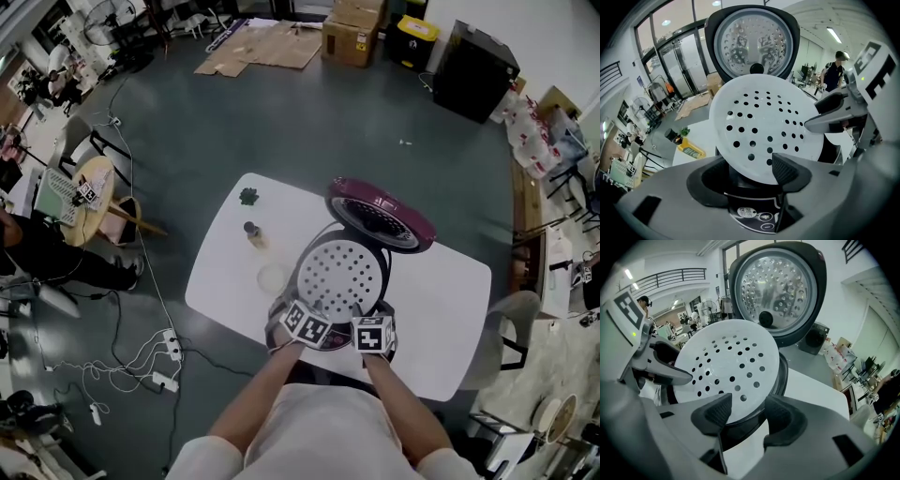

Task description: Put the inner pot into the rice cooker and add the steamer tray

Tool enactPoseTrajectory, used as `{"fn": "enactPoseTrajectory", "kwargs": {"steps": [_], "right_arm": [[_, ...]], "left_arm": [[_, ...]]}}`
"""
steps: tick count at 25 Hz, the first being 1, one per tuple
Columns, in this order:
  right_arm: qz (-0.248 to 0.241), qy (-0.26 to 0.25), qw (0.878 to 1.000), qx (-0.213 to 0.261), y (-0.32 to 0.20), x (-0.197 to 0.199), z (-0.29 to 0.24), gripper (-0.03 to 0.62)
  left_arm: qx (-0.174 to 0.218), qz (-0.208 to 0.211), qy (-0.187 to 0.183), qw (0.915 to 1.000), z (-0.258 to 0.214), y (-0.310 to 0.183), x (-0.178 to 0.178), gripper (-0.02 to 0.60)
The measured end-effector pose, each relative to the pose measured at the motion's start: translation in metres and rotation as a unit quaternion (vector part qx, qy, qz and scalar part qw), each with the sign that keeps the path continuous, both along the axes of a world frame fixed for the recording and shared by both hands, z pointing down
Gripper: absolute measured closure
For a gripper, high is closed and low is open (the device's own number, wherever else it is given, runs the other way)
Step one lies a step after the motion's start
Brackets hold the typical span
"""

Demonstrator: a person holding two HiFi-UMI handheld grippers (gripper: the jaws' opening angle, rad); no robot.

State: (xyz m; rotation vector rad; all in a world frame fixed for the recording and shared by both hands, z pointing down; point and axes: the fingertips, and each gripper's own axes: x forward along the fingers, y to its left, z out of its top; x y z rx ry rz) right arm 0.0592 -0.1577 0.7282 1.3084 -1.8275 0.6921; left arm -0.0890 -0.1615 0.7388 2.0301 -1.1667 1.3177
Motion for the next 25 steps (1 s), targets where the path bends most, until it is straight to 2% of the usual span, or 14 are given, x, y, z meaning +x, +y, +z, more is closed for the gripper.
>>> {"fn": "enactPoseTrajectory", "kwargs": {"steps": [2,4,5,8,10,18,25], "right_arm": [[-0.001,0.008,1.000,0.000,-0.001,0.001,0.000,0.361],[0.001,0.012,1.000,-0.003,-0.002,0.003,0.000,0.356],[0.002,0.015,1.000,-0.006,-0.002,0.004,0.000,0.351],[-0.001,0.025,1.000,-0.013,-0.003,0.007,0.003,0.283],[0.000,0.031,0.999,-0.010,-0.005,0.010,0.003,0.269],[0.005,0.041,0.999,0.035,-0.002,0.006,-0.023,0.270],[0.032,0.014,0.996,0.079,0.009,-0.004,-0.050,0.309]], "left_arm": [[0.011,0.011,-0.015,0.9998,0.000,-0.003,-0.002,0.252],[0.025,0.030,-0.037,0.9986,-0.001,-0.006,-0.003,0.184],[0.026,0.037,-0.043,0.9980,0.000,-0.007,-0.003,0.179],[0.028,0.038,-0.037,0.9982,0.002,-0.009,-0.009,0.150],[0.033,0.036,-0.027,0.9984,0.001,-0.011,-0.013,0.123],[0.049,0.058,0.010,0.9971,-0.010,-0.007,-0.017,0.124],[0.078,0.083,0.070,0.9910,-0.045,-0.009,-0.011,0.150]]}}
